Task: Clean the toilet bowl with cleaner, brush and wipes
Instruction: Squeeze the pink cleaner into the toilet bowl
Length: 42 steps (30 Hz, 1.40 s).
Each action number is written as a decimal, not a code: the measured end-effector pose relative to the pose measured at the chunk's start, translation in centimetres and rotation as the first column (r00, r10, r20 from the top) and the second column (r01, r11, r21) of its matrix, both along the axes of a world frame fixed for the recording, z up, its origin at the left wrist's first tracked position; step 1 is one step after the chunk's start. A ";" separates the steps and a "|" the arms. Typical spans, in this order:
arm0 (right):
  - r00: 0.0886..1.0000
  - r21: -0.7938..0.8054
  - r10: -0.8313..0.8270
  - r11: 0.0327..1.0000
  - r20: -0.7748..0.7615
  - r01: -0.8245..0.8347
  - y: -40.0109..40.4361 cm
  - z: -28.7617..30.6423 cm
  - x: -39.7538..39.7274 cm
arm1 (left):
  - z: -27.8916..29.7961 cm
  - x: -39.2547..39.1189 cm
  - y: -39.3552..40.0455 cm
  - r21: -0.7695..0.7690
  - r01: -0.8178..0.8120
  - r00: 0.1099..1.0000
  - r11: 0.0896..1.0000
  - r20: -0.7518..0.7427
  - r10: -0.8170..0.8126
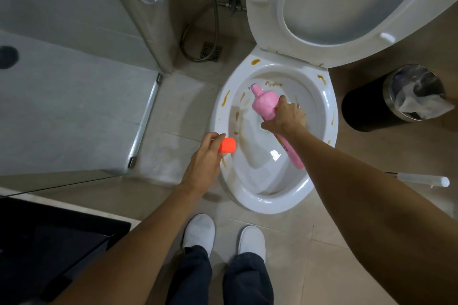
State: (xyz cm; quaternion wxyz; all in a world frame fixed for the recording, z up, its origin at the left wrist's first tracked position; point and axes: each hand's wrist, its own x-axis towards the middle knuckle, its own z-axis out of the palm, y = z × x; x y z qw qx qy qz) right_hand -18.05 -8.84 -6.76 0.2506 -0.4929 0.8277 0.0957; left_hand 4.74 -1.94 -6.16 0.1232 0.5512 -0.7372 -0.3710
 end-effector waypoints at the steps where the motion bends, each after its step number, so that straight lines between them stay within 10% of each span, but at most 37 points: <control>1: 1.000 0.005 0.014 1.000 -0.006 -0.014 0.3 0.1 0.3 | 0.1 0.0 0.0 -0.004 0.001 1.000 1.000 -0.002 -0.001; 18: 0.980 0.201 0.200 0.959 0.018 -0.200 12.8 1.2 3.8 | 3.4 0.8 1.4 -0.048 0.014 0.999 0.999 0.029 -0.013; 42: 0.969 0.174 -0.246 0.954 -0.006 0.243 20.0 1.3 -5.1 | 3.1 -1.9 4.4 -0.031 0.038 0.999 0.999 0.012 -0.037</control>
